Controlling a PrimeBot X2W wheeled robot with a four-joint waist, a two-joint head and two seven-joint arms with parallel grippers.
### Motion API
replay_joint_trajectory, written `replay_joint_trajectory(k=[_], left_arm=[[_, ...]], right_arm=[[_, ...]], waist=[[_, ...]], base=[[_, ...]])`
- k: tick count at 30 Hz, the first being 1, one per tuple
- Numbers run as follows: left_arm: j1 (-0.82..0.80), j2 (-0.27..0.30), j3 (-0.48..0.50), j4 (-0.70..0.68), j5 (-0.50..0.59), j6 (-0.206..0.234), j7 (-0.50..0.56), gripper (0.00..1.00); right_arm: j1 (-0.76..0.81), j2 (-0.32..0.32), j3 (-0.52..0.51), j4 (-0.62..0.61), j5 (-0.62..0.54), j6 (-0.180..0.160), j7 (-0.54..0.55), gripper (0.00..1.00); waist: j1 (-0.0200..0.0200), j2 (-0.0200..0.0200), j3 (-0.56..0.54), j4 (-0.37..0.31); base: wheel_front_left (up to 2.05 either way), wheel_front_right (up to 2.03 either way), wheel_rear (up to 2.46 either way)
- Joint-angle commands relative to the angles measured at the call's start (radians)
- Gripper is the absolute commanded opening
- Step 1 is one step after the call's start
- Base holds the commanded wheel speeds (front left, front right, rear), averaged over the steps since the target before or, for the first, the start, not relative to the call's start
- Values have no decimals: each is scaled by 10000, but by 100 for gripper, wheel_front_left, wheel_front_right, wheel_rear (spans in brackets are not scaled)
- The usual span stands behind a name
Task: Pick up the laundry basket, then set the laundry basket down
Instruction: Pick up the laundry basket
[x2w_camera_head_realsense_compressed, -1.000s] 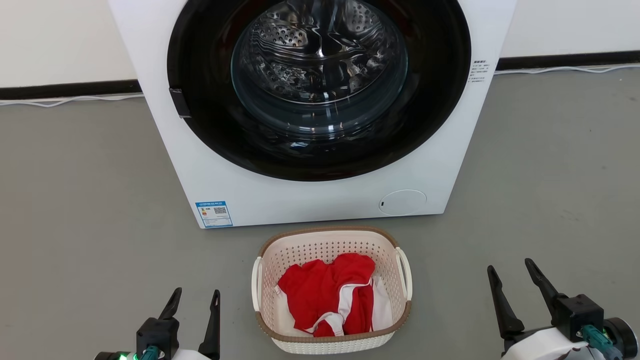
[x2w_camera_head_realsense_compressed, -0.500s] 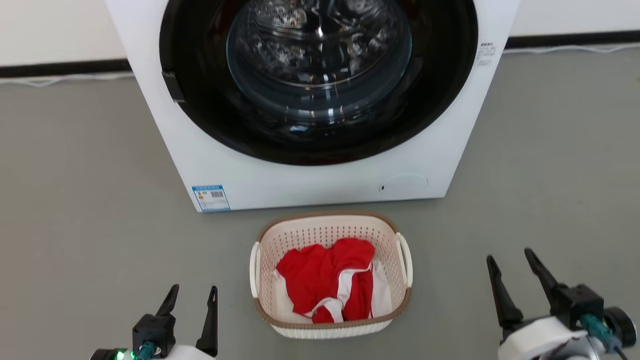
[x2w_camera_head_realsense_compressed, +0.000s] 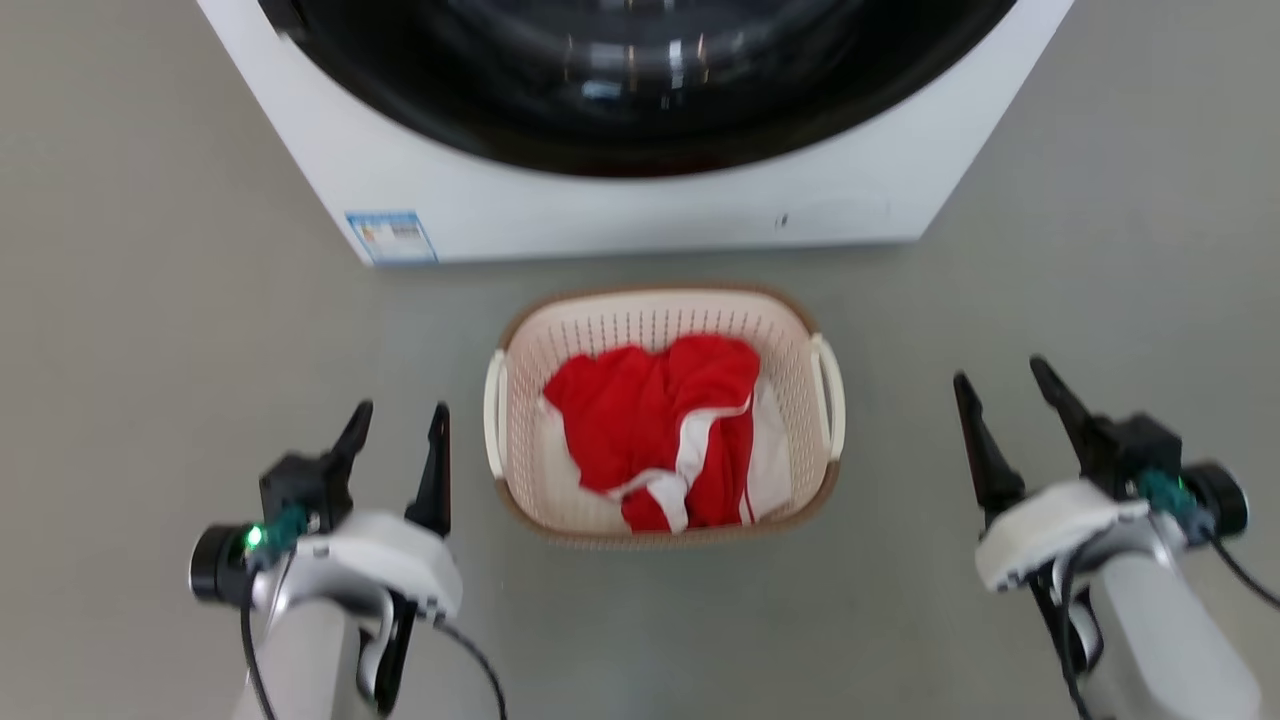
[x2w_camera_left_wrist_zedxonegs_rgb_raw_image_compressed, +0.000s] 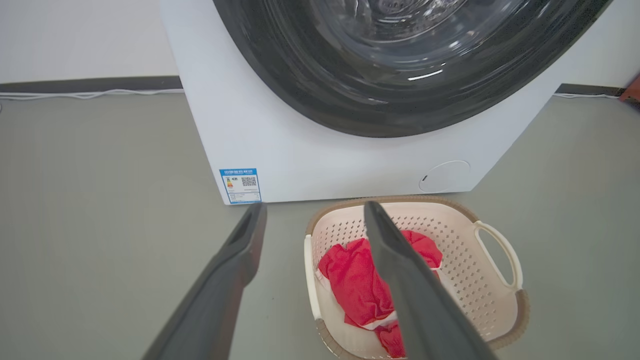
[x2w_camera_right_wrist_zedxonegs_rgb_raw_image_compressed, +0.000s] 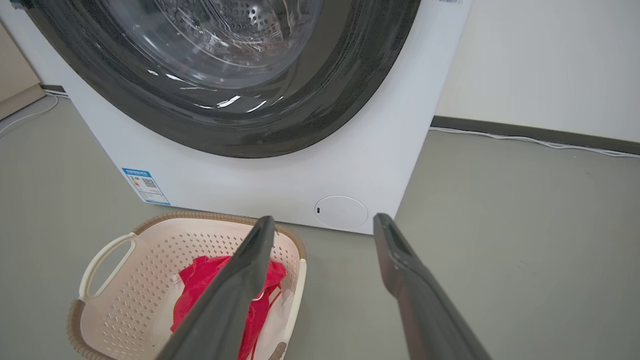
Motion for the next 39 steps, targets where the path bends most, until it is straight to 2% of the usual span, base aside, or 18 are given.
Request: replay_joint_trajectory(k=[1,8,17,26,39], left_arm=[[-521,140,263,107,-182,-72,-61,100],[-2567,125,62,2189,-399,-192,-61,100],[-4287,114,-146,3764,-487,-230,-61,100],[-5459,104,-441,4301,-860,-233,-61,100],[-6091,102,-1137,4531,-1501,-124,-61,100]], right_arm=[[-412,-107,282,32,23,62,-116,100],[-2186,-358,912,1855,114,62,-42,100],[-3888,-448,1623,3466,183,62,-25,100],[-4858,-451,1938,4143,359,62,-102,100],[-5278,-290,2103,4165,440,62,-114,100]], waist=[[0,-1,1000,86],[0,-1,2387,206],[0,-1,3665,341],[0,-1,4648,528],[0,-1,5255,571]], base=[[0,0,0],[0,0,0],[0,0,0],[0,0,0],[0,0,0]])
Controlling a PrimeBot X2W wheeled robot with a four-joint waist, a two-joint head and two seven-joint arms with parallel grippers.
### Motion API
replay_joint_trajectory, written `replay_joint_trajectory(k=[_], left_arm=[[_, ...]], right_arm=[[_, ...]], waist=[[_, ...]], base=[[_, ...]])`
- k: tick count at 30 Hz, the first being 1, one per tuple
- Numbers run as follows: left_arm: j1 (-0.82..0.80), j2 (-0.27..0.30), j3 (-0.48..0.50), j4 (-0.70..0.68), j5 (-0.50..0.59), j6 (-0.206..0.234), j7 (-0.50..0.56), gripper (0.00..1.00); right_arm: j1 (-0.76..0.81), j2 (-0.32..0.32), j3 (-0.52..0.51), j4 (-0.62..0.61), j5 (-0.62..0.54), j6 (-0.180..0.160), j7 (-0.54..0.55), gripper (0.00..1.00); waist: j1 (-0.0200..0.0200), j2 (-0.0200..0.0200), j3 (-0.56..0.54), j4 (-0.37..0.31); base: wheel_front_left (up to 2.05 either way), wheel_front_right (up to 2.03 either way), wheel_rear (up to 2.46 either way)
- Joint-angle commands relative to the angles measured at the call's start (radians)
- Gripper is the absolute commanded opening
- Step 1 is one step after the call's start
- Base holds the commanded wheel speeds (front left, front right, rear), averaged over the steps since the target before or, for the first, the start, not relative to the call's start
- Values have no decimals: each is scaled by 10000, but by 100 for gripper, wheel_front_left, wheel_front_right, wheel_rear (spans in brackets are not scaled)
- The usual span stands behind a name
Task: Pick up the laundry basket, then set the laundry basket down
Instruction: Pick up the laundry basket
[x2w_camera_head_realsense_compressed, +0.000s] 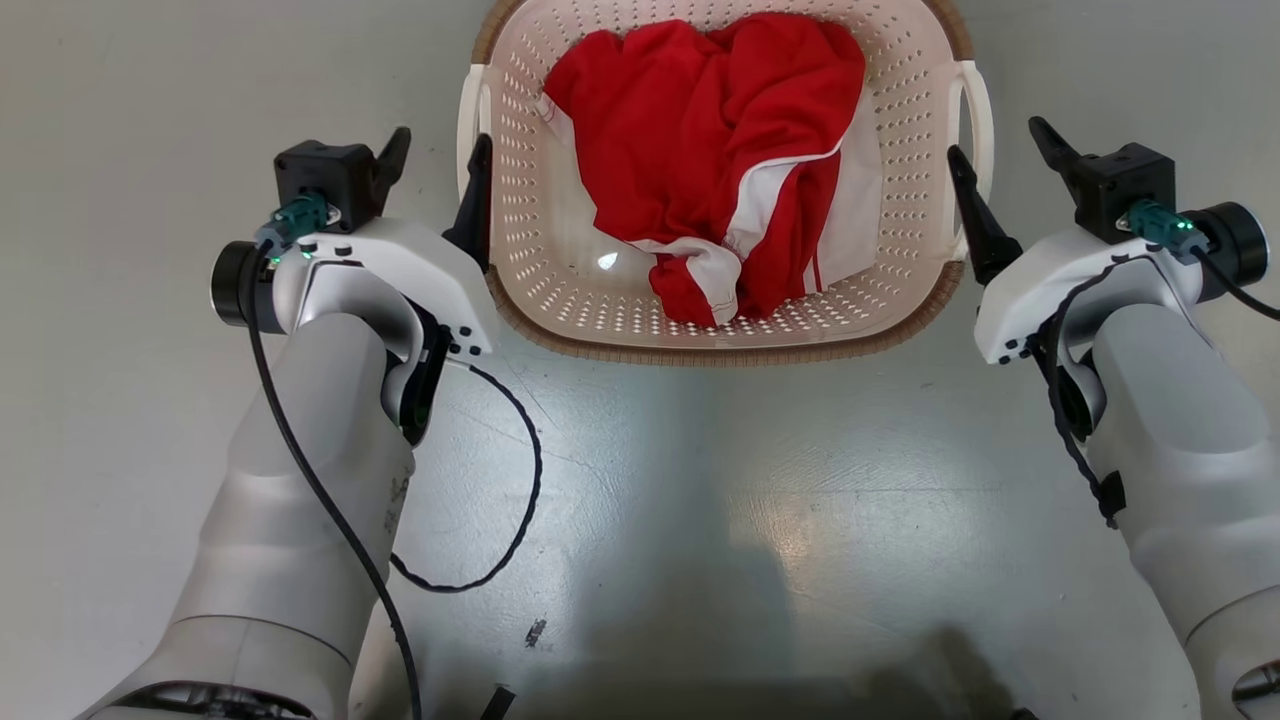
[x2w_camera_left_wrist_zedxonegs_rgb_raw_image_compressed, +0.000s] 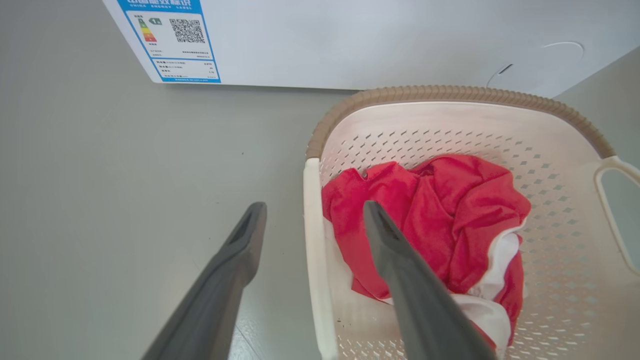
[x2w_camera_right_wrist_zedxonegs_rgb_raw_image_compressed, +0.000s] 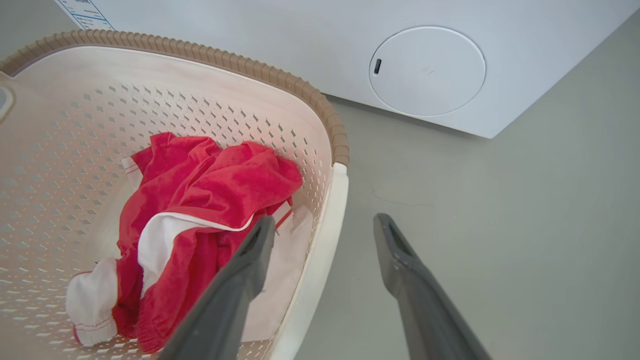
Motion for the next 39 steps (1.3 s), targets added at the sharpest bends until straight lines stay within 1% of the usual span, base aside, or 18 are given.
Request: replay_joint_trajectory(k=[1,6,15,21,30,39], left_arm=[[4,238,79,-81,-95,53,-59,100],[-123,238,-147,14,-254,141,-59,100],[-573,237,-511,282,-553,272,-59,100],[-849,237,-862,501,-673,285,-59,100],[-1674,237,-1614,1327,-1020,198,-12,100],[-2196,237,-2258,1928,-1484,266,249,100]], right_arm=[[243,162,172,-110,84,62,-107,100],[227,203,225,-163,138,62,-107,100],[-34,187,235,-198,188,62,-108,100],[-199,291,291,-113,191,62,-108,100],[-849,634,348,374,298,62,-108,100],[-1425,894,308,1146,346,62,-108,100]], waist=[[-1,0,27,-7],[-1,0,213,-37],[-1,0,931,-16],[-1,0,1214,22],[-1,0,1565,-8],[-1,0,1614,-49]], base=[[0,0,0],[0,0,0],[0,0,0],[0,0,0],[0,0,0],[0,0,0]])
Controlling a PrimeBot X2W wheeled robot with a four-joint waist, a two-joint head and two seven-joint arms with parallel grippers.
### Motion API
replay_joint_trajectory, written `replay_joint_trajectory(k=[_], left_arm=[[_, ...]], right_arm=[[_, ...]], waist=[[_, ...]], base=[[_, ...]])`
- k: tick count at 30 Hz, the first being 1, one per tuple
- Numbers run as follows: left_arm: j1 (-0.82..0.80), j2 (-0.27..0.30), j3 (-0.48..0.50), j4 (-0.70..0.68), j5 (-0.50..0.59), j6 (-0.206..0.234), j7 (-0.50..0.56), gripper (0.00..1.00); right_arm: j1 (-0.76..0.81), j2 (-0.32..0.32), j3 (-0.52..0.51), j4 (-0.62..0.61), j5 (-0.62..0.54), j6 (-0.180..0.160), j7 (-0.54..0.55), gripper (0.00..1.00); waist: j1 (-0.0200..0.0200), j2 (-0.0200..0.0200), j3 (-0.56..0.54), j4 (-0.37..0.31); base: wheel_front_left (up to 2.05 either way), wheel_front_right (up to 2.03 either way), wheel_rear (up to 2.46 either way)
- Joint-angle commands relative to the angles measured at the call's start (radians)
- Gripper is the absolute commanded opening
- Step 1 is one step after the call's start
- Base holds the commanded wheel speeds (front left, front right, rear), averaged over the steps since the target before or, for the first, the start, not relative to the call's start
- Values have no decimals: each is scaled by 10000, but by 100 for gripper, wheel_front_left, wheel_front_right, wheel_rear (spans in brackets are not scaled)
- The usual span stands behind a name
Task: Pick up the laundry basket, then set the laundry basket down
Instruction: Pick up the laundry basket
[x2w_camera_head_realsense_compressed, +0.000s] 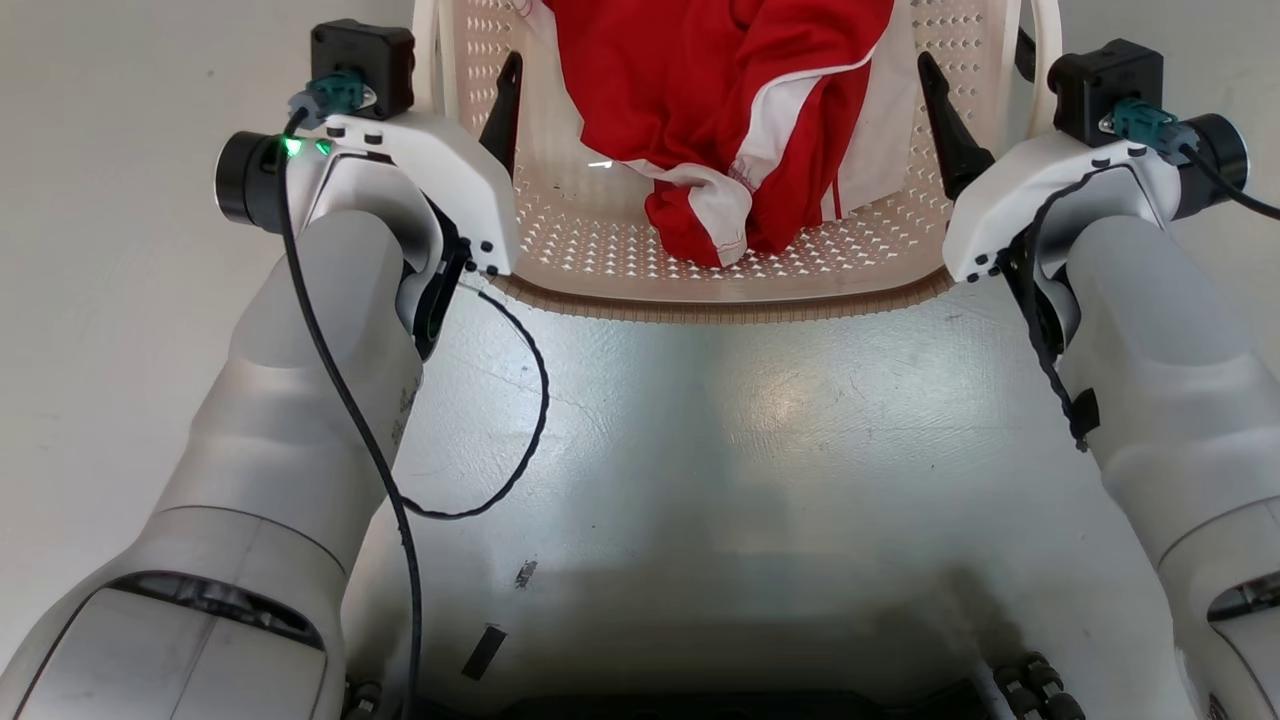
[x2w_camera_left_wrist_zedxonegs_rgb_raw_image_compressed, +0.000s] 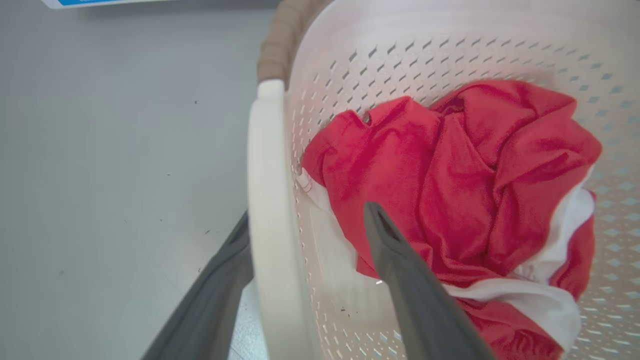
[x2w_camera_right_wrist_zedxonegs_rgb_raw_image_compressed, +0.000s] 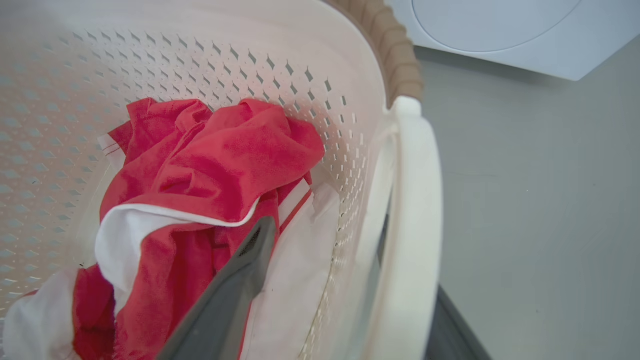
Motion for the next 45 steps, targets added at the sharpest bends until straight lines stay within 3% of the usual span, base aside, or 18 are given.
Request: replay_joint_trajectory(k=[1,27,28,29,45], left_arm=[[57,248,43,-7,-106,94,18,100],[-453,248,-1042,620,-1019,185,-30,100],[-461,248,-1051,614,-1048,179,-62,100],[-464,248,-1065,624,-1072,175,-81,0],[-27,248,-1667,923,-1200,197,1,0]], right_arm=[[234,270,143,19,53,62,-106,100],[-400,658,72,1318,441,62,-107,100],[-403,664,82,1348,456,62,-107,41],[-396,671,83,1380,490,62,-97,0],[229,792,456,1716,1032,62,954,0]], waist=[[-1,0,2,-3],[-1,0,22,-34],[-1,0,14,-37],[-1,0,4,-43],[-1,0,-873,-174]], base=[[0,0,0],[0,0,0],[0,0,0],[0,0,0],[0,0,0]])
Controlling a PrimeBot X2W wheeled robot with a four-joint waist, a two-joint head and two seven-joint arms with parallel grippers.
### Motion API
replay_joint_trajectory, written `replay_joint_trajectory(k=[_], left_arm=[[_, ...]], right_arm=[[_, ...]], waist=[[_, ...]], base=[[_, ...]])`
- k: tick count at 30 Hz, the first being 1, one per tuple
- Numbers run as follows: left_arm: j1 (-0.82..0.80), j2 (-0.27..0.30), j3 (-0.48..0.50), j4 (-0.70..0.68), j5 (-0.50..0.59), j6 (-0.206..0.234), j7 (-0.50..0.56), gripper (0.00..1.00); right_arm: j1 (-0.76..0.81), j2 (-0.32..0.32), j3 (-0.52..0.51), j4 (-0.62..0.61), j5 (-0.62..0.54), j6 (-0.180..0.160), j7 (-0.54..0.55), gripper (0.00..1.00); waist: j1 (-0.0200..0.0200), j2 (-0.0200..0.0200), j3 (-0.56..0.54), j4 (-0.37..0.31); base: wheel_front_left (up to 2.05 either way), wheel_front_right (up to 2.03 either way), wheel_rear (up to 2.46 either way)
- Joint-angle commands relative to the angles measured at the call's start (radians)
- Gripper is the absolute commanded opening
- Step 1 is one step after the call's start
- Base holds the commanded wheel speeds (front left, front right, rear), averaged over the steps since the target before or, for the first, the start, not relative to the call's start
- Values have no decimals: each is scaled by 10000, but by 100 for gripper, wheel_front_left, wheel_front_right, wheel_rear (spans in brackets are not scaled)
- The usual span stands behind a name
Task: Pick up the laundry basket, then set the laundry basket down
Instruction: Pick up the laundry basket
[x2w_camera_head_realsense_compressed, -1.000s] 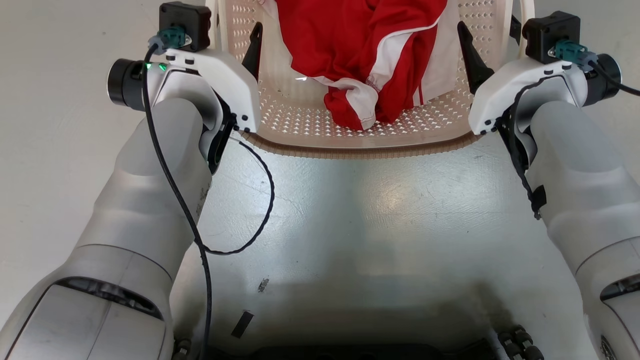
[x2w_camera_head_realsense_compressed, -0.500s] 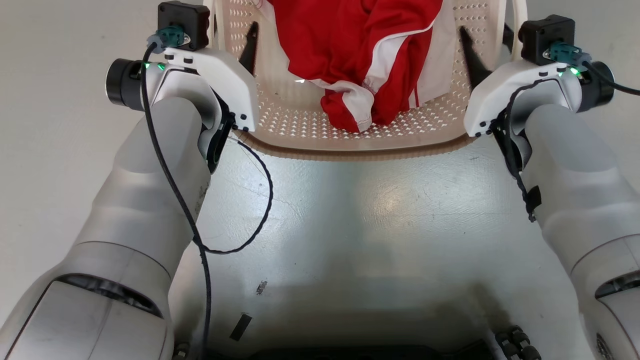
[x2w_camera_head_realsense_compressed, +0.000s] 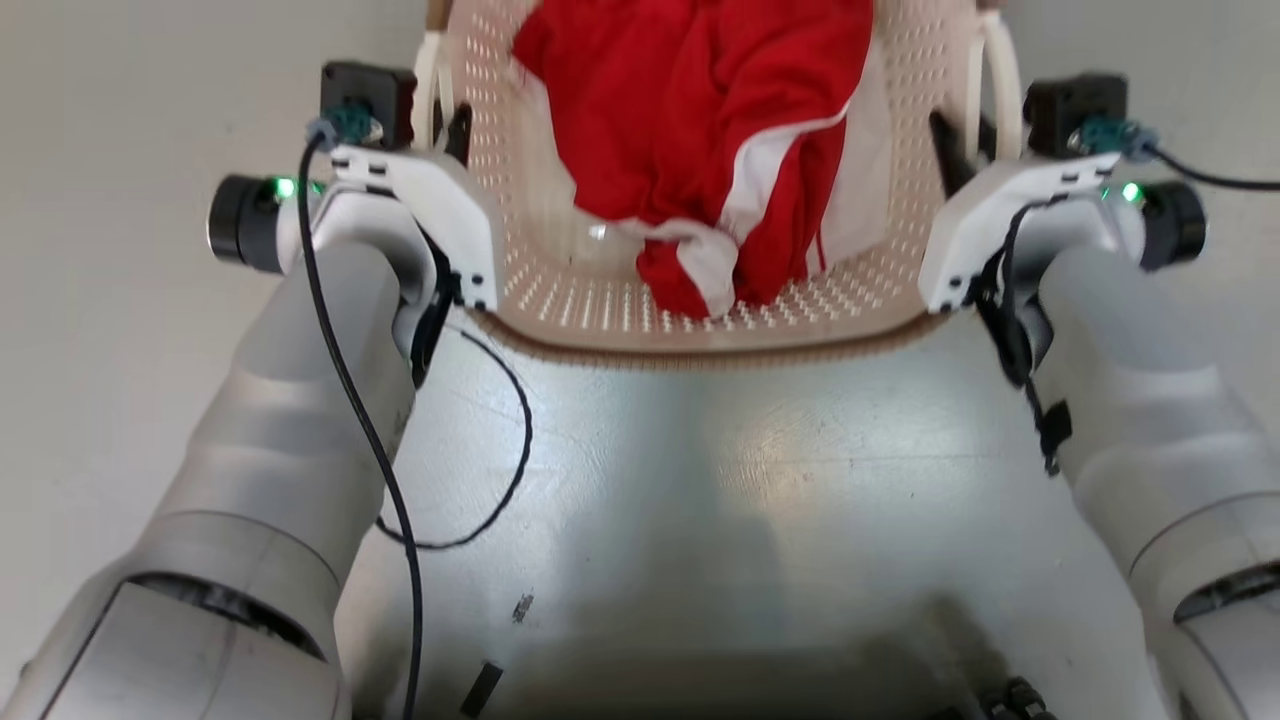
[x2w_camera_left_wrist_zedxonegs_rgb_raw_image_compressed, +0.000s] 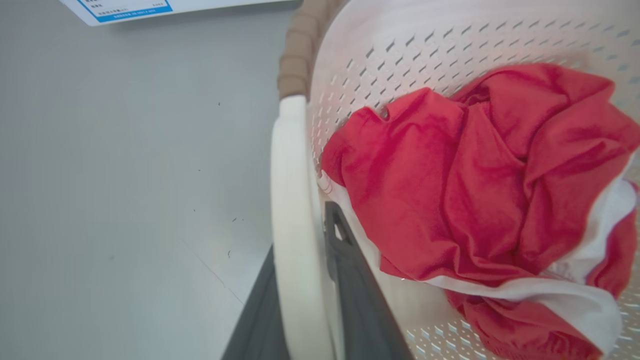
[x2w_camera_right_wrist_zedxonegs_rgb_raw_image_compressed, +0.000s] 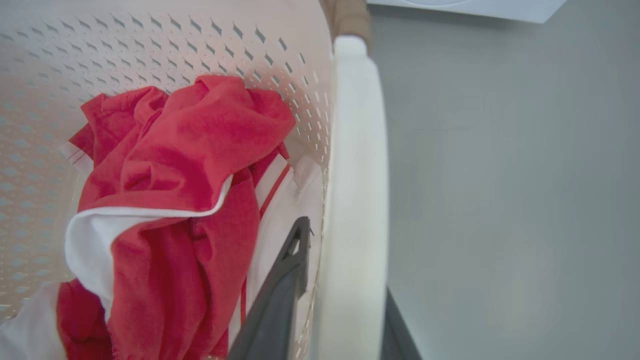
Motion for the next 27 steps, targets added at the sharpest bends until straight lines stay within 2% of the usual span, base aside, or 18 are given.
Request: replay_joint_trajectory(k=[1,13,27], left_arm=[[318,208,-86,-149,-24,-63,-60,0],[2068,208,-849,-157,-551,-45,214,0],[5018,208,-1562,-188,-1447,-144,958,0]], right_arm=[[870,308,404,-5,95,121,223,0],[2968,314,2804,-1254,2127,121,1735,0],[5190,315,5214,-2143,4033,121,3523,0]], waist=[[0,0,-292,-43],[0,0,-2533,-451],[0,0,-6128,-834]], base=[[0,0,0],[0,0,0],[0,0,0]])
